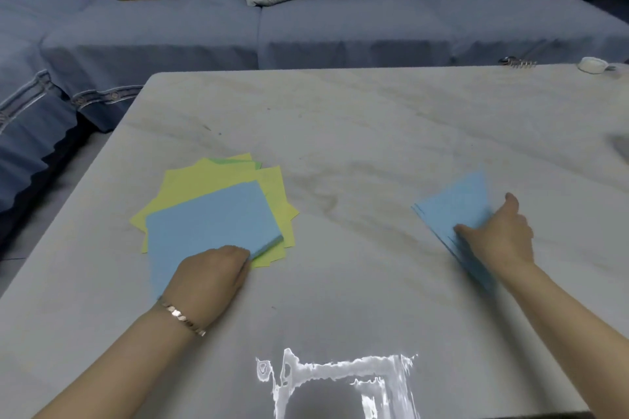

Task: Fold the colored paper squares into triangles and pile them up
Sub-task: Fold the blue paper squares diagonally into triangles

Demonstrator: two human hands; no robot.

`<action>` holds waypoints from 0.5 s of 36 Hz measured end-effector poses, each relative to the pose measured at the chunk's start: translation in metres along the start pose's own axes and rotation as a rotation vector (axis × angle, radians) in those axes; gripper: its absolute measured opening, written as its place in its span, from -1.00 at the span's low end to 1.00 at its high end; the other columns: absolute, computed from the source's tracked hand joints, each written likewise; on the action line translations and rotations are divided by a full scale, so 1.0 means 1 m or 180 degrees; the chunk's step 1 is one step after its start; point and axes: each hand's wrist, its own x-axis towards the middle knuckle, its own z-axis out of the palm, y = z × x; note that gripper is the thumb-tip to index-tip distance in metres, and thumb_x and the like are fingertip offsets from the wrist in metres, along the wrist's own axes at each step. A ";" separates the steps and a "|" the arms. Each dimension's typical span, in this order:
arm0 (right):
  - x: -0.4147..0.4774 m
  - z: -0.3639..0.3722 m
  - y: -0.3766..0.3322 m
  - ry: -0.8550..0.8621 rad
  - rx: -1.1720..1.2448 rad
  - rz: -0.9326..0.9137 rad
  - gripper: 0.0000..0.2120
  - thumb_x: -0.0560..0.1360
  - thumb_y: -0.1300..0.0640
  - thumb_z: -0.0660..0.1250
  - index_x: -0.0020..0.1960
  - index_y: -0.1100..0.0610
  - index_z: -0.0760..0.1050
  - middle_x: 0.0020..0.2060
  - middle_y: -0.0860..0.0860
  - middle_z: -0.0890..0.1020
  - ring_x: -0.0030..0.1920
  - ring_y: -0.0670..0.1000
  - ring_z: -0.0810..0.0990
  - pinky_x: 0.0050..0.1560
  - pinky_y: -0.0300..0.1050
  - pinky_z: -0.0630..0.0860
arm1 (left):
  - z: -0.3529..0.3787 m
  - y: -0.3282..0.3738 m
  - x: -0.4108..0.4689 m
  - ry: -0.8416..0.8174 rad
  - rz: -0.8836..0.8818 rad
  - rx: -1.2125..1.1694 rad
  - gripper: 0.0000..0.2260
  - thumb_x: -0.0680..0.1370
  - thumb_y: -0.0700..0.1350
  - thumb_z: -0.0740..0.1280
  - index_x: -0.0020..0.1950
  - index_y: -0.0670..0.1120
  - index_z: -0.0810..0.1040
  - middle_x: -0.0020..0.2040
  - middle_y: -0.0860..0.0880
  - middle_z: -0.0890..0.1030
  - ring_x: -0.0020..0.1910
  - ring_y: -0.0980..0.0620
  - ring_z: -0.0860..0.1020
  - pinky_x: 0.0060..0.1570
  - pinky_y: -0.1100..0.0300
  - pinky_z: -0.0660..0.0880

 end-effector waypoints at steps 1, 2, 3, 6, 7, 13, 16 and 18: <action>-0.001 0.000 0.000 0.0087 -0.0227 -0.0035 -0.18 0.40 0.12 0.44 0.48 0.17 0.03 0.34 0.30 0.27 0.34 0.29 0.22 0.25 0.16 0.28 | 0.000 0.002 0.001 0.0030 0.0003 0.0057 -0.81 0.38 -0.12 0.19 -0.44 -0.06 0.44 -0.52 0.02 0.46 -0.61 -0.05 0.46 -0.67 0.26 0.23; -0.003 0.001 -0.001 0.0150 -0.0344 -0.0167 -0.25 0.41 0.14 0.43 0.47 0.17 0.10 0.35 0.29 0.23 0.36 0.27 0.16 0.28 0.14 0.23 | -0.004 0.005 0.003 0.0062 -0.0001 0.0079 -0.85 0.32 -0.18 0.25 -0.47 -0.07 0.41 -0.55 0.01 0.44 -0.64 -0.06 0.43 -0.66 0.29 0.15; -0.007 0.003 -0.004 0.0174 -0.0344 -0.0380 -0.33 0.42 0.17 0.41 0.44 0.17 0.19 0.36 0.27 0.22 0.37 0.25 0.14 0.31 0.11 0.20 | -0.006 0.007 0.005 0.0128 -0.0047 0.0081 -0.86 0.27 -0.21 0.27 -0.48 -0.08 0.40 -0.56 -0.01 0.42 -0.65 -0.06 0.41 -0.63 0.31 0.08; -0.026 0.013 -0.020 -0.0078 -0.0152 -0.1290 -0.54 0.44 0.20 0.37 0.32 0.18 0.40 0.29 0.21 0.38 0.33 0.19 0.26 0.30 -0.10 0.15 | -0.013 0.019 0.006 0.0277 -0.0179 -0.0070 -0.81 0.33 -0.15 0.15 -0.48 -0.07 0.44 -0.57 -0.02 0.43 -0.65 -0.07 0.41 -0.58 0.32 0.06; -0.034 0.017 -0.027 -0.0246 -0.0033 -0.1574 -0.60 0.45 0.21 0.36 0.27 0.18 0.44 0.24 0.18 0.46 0.28 0.14 0.34 0.23 -0.20 0.17 | -0.016 0.023 0.007 0.0361 -0.0186 -0.0140 -0.78 0.33 -0.12 0.12 -0.48 -0.06 0.46 -0.57 -0.01 0.44 -0.64 -0.08 0.42 -0.56 0.35 0.02; -0.089 0.037 -0.061 -0.1221 0.0657 -0.2535 -0.65 0.46 0.17 0.37 0.24 0.08 0.46 0.05 -0.08 0.47 0.01 -0.16 0.44 0.05 -0.41 0.29 | -0.026 0.039 0.009 0.0650 -0.0341 -0.0079 -0.80 0.27 -0.05 0.31 -0.54 -0.07 0.48 -0.61 -0.01 0.46 -0.67 -0.06 0.40 -0.43 0.43 -0.11; -0.099 0.046 -0.061 -0.1462 0.0555 -0.2815 -0.67 0.48 0.14 0.35 0.24 0.03 0.45 0.04 -0.16 0.42 0.01 -0.24 0.39 0.08 -0.44 0.28 | -0.022 0.025 0.011 0.0615 -0.0509 0.0080 -0.80 0.16 -0.14 0.43 -0.58 -0.10 0.43 -0.64 -0.04 0.41 -0.71 -0.03 0.29 -0.42 0.42 -0.10; -0.101 0.049 -0.057 -0.1523 0.0554 -0.2823 -0.69 0.49 0.13 0.33 0.23 0.01 0.45 0.06 -0.17 0.42 0.01 -0.28 0.36 0.09 -0.46 0.27 | -0.022 0.014 0.010 0.0549 -0.0678 0.0098 -0.66 0.13 -0.20 0.58 -0.58 -0.11 0.40 -0.63 -0.03 0.41 -0.70 -0.06 0.35 -0.40 0.42 -0.07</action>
